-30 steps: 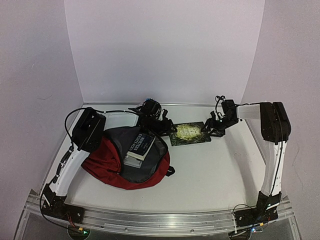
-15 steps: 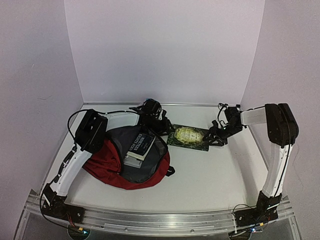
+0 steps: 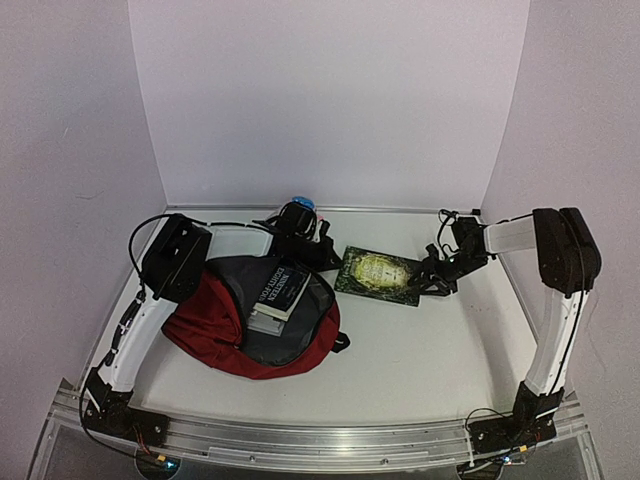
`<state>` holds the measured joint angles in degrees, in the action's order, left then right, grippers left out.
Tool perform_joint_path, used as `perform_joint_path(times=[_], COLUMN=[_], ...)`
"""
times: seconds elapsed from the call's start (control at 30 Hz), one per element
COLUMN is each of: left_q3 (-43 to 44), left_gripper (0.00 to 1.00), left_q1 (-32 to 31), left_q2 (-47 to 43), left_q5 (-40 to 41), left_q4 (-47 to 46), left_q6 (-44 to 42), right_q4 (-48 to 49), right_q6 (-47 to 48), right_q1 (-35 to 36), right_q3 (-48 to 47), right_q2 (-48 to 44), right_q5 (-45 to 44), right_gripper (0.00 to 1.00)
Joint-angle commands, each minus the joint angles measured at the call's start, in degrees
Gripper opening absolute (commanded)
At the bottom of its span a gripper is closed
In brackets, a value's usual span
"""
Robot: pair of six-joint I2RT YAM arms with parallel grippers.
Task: Pack the student bag
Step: Pick up the book from the center of the board.
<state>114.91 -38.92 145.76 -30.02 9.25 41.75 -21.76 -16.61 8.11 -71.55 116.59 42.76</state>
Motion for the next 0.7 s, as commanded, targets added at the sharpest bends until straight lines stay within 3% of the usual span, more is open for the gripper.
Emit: perform_joint_path(times=[0.0,0.17,0.4,0.67], left_q3=[-1.68,-2.61,-5.49,-8.36], left_gripper=[0.0,0.0,0.0,0.0], left_q1=[-2.65,-2.83,-2.86,-2.93], left_q2=[-5.05,-5.81,-9.07,-12.24], left_q5=[-8.91,-10.41,-8.86,-9.08], left_q4=[-10.71,-13.33,-10.54,-6.97], left_q6=[0.29,0.38,-3.93,-8.32], right_q4=[0.13,0.78,0.2,-8.9], right_q6=[0.42,0.74,6.08,19.48], right_q1=[1.19,1.16,0.0,-3.85], right_q3=[2.38,3.06,3.43,-1.48], right_q2=[-0.13,-0.8,-3.86,-6.48], right_q5=[1.32,2.08,1.09,-0.38], right_gripper=[0.49,0.5,0.85,0.97])
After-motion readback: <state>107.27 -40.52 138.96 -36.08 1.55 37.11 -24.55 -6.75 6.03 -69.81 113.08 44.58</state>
